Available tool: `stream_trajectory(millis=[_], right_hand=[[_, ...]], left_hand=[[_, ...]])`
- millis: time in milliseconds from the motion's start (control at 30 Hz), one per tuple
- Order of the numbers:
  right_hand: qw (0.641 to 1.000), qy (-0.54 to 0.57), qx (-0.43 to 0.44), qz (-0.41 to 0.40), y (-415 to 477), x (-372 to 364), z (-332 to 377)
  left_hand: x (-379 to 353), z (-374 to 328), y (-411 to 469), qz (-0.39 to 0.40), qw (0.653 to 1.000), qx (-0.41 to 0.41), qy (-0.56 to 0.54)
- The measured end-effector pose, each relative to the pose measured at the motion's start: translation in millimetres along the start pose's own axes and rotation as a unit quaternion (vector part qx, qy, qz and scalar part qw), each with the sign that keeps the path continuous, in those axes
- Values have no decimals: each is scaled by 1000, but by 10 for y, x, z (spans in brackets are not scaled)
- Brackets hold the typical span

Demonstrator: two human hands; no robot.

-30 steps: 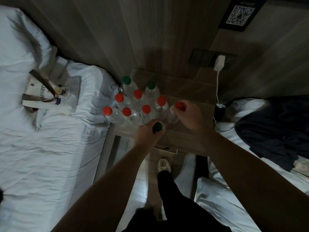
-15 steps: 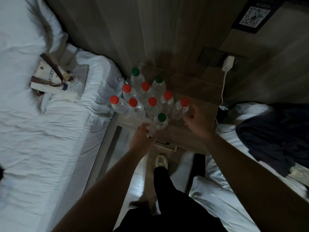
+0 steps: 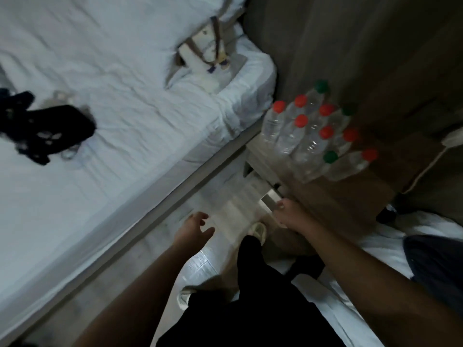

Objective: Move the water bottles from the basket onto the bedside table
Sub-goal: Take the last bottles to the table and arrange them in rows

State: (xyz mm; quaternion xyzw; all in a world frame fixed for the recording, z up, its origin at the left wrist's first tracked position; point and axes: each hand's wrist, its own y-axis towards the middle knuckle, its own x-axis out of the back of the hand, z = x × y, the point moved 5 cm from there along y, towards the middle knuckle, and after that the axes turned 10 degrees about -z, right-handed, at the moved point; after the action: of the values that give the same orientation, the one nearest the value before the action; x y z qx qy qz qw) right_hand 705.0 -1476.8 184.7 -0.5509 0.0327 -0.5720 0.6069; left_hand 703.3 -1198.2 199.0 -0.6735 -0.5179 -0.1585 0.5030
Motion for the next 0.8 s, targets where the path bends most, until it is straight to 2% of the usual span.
stream_trajectory(millis=[200, 367, 567, 667, 800], right_hand=[[991, -46, 120, -31, -502, -733, 931], [977, -101, 187, 18, -1270, -2012, 1286], [921, -206, 281, 175, -2283, -3602, 1723], [898, -220, 330, 194, -2626, -4039, 2082], [869, -264, 378, 181, -2874, -4418, 2465]], left_hand=[[360, 1349, -749, -64, 989, 90, -95], [684, 2622, -1682, -134, 963, 158, -173], [908, 3975, -2970, -238, 894, 291, -242], [886, 4311, -3388, -276, 860, 328, -278], [820, 4548, -3666, -308, 820, 346, -336]])
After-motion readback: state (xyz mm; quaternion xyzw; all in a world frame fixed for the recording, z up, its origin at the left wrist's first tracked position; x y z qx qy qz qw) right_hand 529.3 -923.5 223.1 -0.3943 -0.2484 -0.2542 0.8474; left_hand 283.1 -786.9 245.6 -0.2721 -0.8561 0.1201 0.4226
